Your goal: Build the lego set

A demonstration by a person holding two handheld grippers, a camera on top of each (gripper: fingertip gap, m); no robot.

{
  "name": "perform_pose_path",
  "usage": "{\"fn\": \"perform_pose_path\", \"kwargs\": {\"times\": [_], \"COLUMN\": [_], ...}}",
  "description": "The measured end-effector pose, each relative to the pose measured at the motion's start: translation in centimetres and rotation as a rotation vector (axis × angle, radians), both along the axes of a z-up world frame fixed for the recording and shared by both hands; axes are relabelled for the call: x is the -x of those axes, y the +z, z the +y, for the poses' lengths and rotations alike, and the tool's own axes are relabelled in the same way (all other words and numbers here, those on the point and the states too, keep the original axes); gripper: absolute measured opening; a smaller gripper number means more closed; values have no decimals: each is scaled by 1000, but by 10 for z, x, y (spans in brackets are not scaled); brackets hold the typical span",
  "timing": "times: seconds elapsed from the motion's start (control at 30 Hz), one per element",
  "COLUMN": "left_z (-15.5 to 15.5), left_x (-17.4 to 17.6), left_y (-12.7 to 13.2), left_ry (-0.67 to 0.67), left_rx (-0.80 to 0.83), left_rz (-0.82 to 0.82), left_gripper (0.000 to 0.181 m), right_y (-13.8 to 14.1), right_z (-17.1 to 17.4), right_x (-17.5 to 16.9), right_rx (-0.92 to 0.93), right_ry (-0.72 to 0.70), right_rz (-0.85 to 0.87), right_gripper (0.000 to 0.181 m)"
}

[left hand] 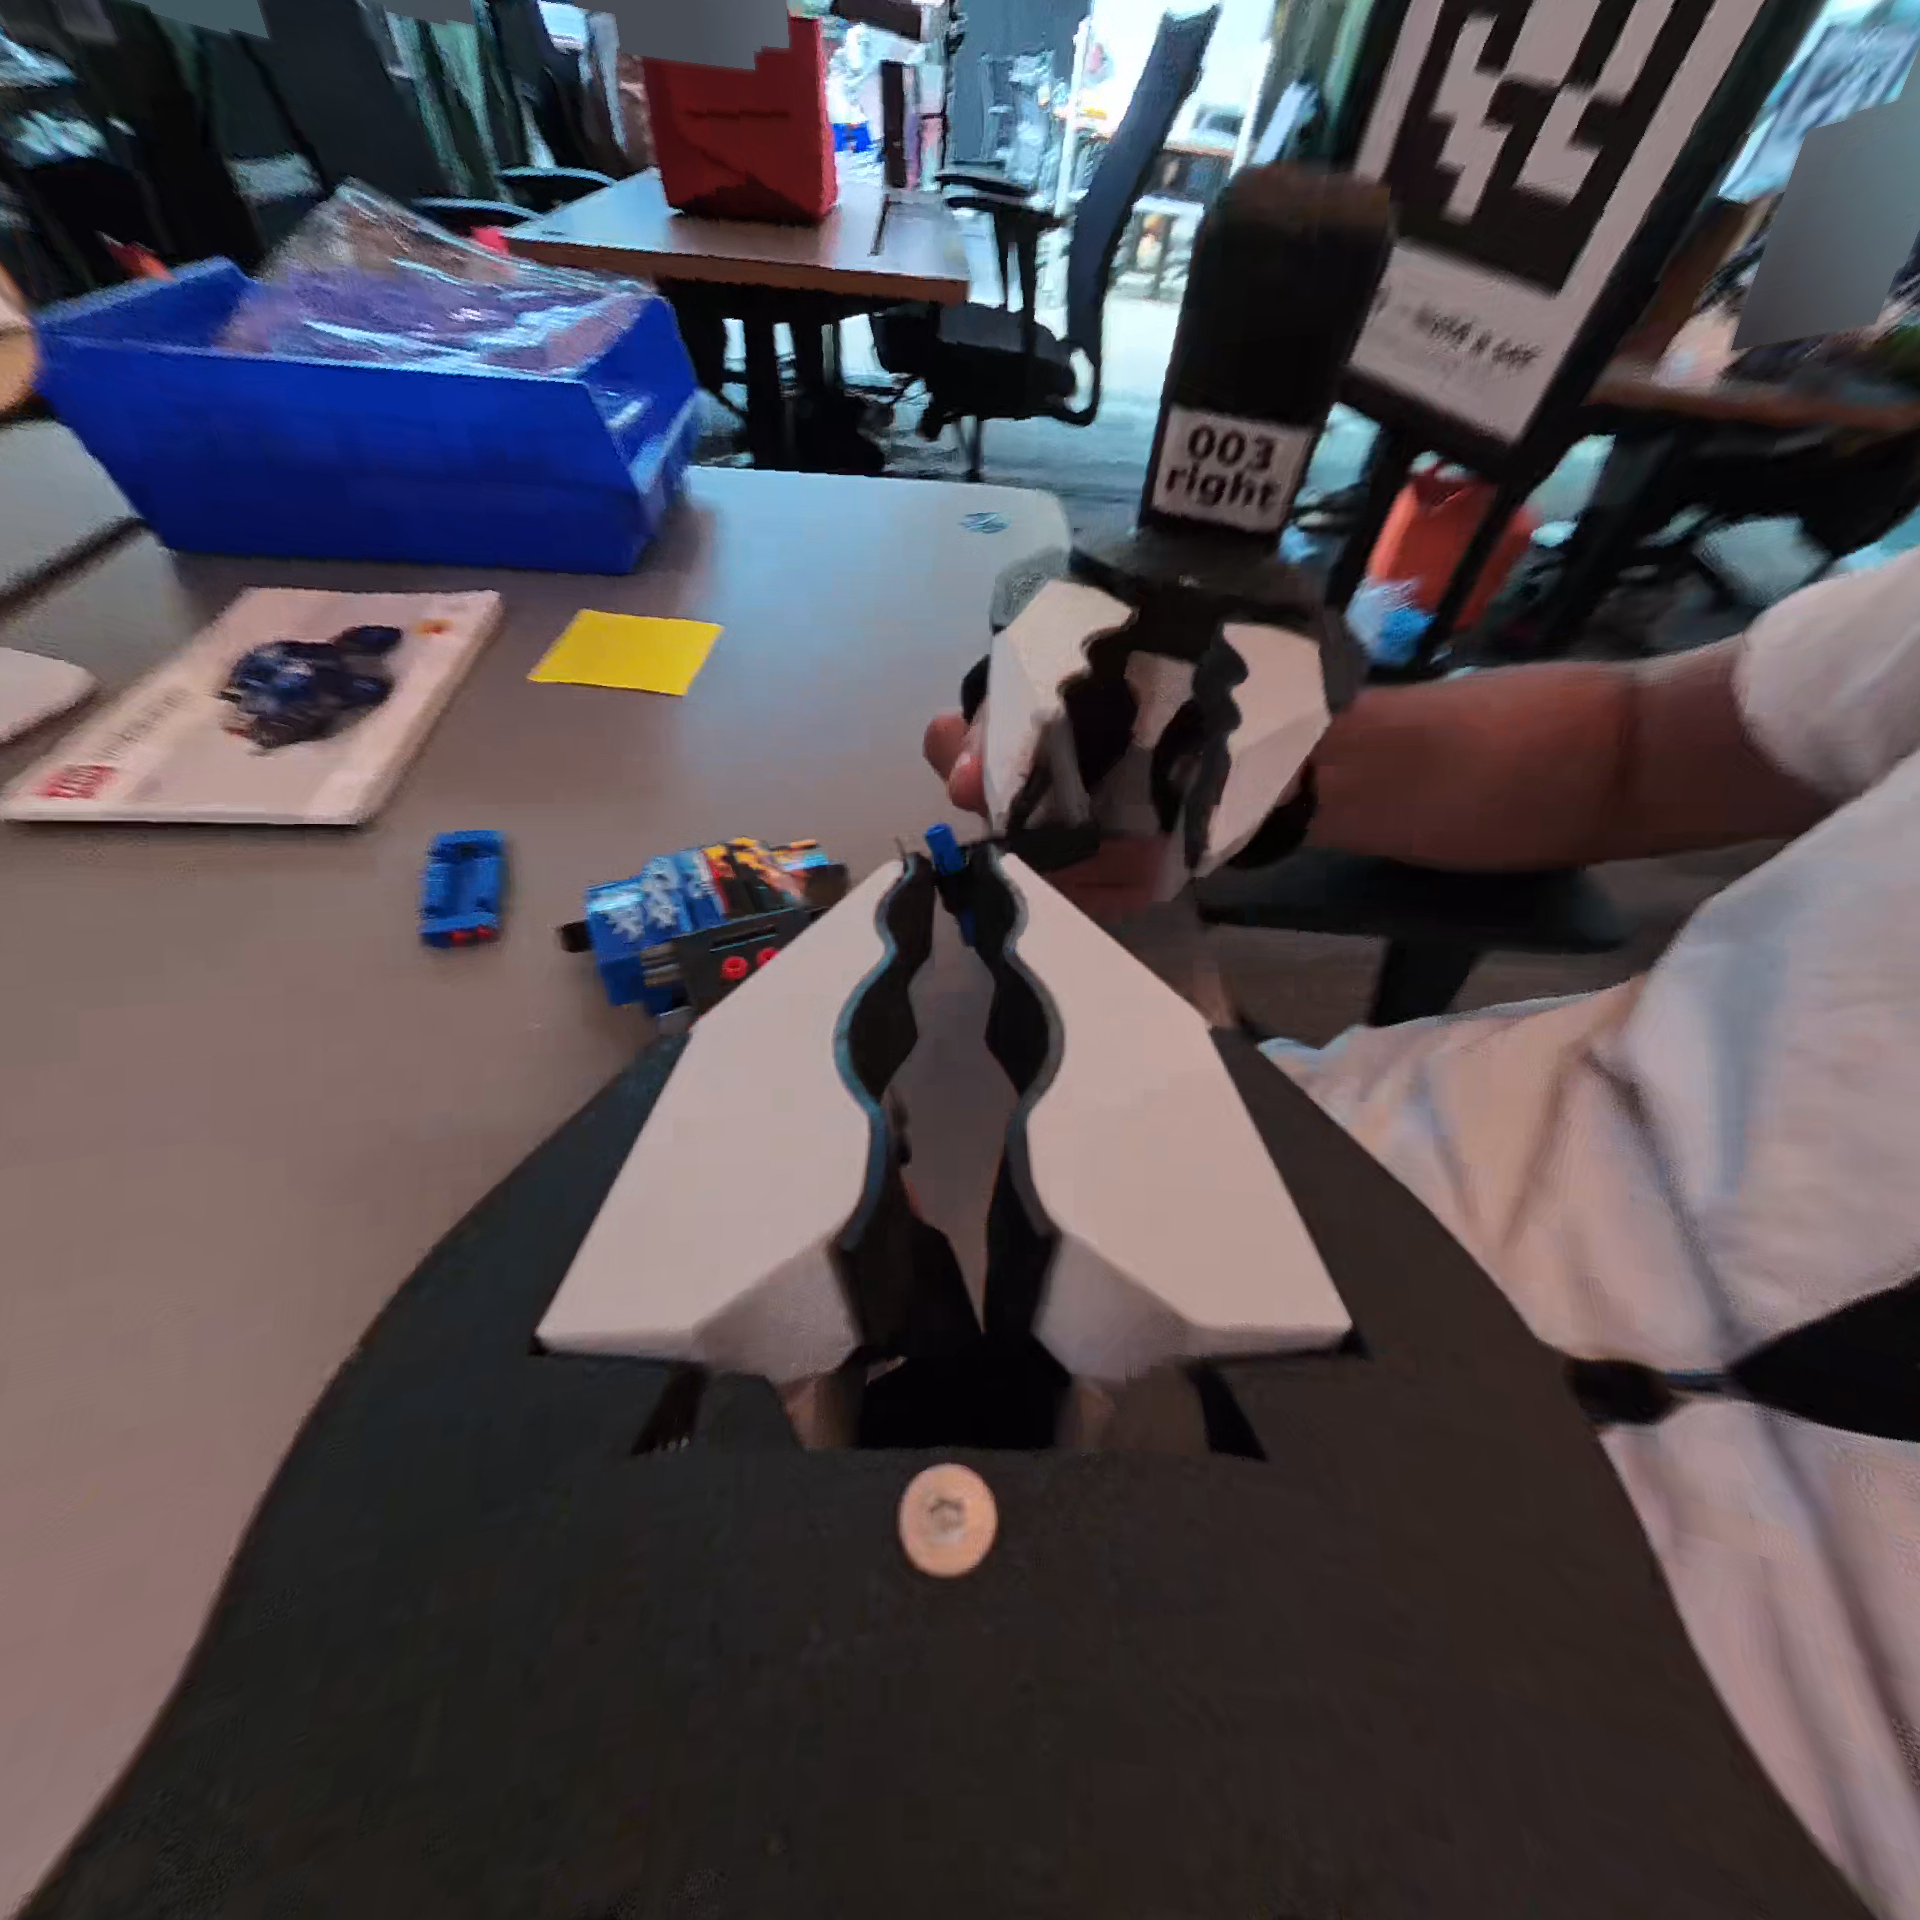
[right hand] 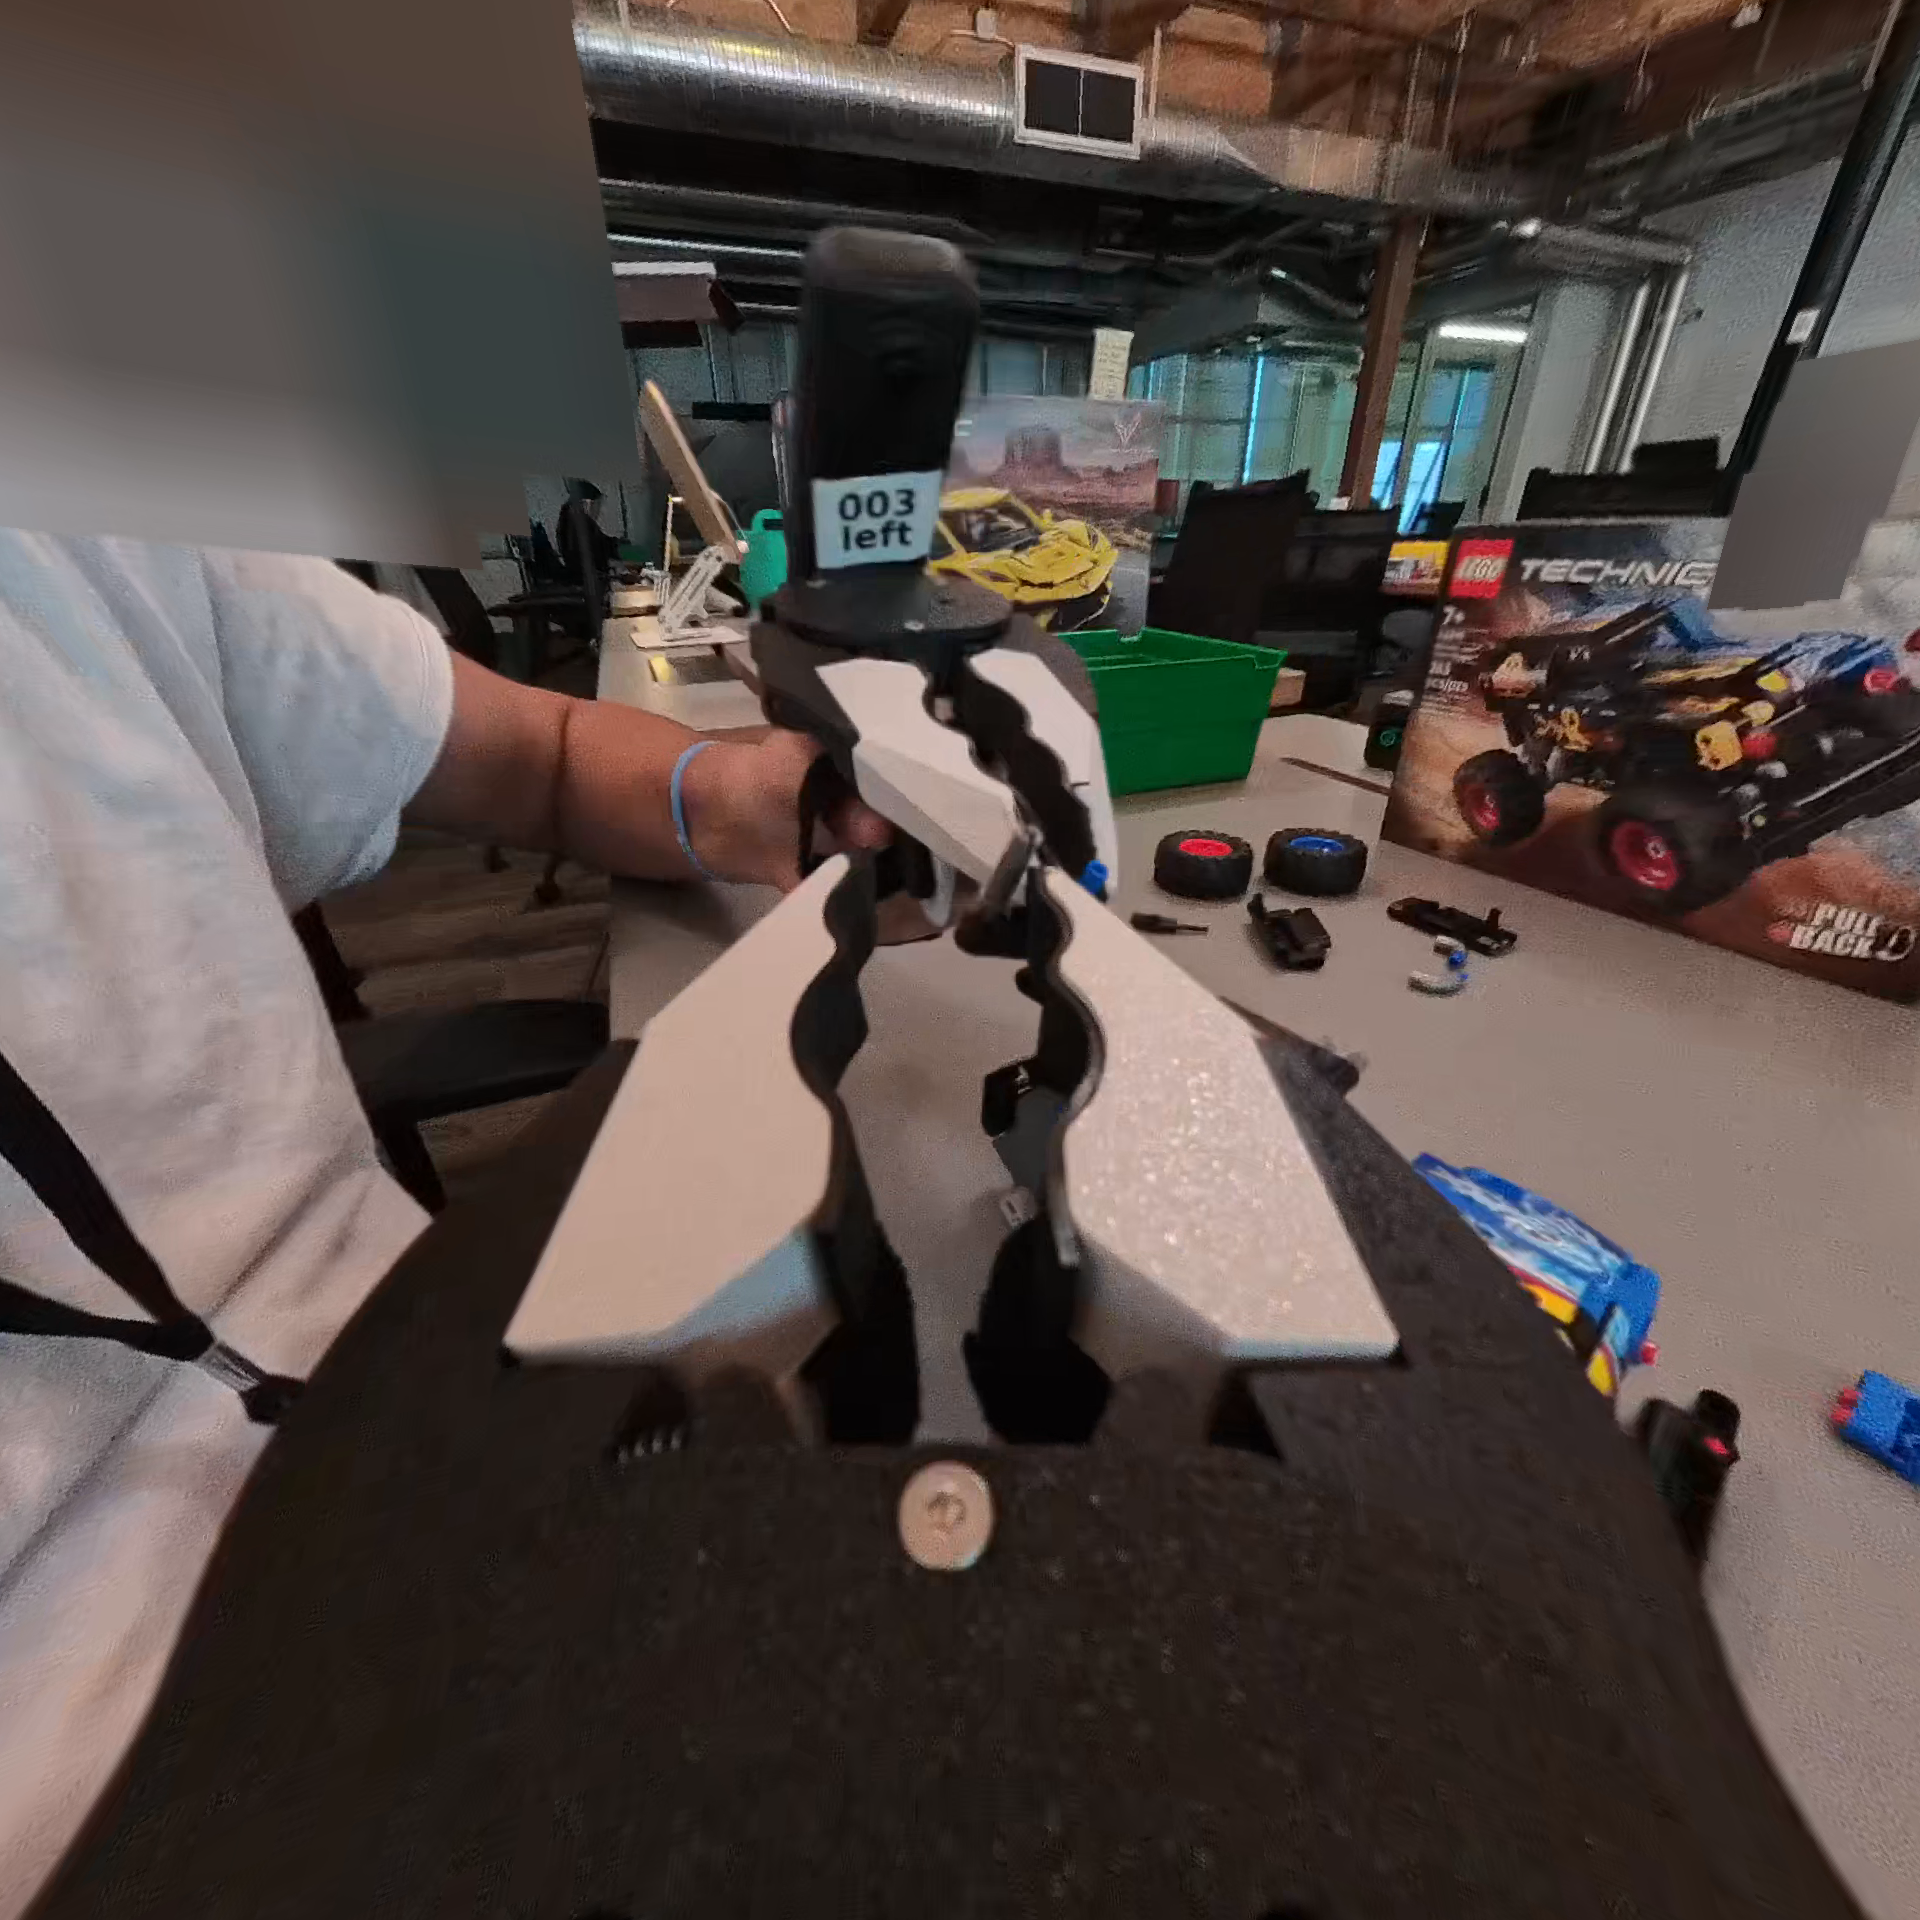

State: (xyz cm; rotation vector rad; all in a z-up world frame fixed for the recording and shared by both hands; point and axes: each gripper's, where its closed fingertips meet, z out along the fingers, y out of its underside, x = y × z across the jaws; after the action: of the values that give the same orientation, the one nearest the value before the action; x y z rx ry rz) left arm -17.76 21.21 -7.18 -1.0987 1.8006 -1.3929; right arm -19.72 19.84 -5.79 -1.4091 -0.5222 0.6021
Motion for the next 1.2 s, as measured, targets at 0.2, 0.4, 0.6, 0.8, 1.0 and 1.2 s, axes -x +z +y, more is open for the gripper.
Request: {"fn": "perform_pose_path", "kwargs": {"times": [0.2, 0.4, 0.6, 0.8, 1.0, 1.2], "left_z": [4, 2, -24, -34, -34, -32], "left_x": [0, 0, 13, 20, 21, 21], "left_y": [-4, 3, 11, 30, 36, 36], "left_ry": [55, 33, -200, -320, -341, -351], "left_rx": [-165, -84, 264, 599, 725, 801], "left_rz": [-54, -98, 18, 26, 32, 16], "left_gripper": [6, 7, 44, 24, 14, 14], "right_y": [-9, -2, 25, 32, 31, 39], "right_z": [11, 9, -10, -14, -12, -7], "right_x": [-3, -8, -1, 12, 13, 5], "right_rx": [36, 48, -8, -28, -29, -2], "right_ry": [-95, -40, 125, 194, 191, 205], "right_rz": [-81, 56, 252, 326, 362, 582], "right_gripper": [5, 5, 4, 4, 4, 3]}}
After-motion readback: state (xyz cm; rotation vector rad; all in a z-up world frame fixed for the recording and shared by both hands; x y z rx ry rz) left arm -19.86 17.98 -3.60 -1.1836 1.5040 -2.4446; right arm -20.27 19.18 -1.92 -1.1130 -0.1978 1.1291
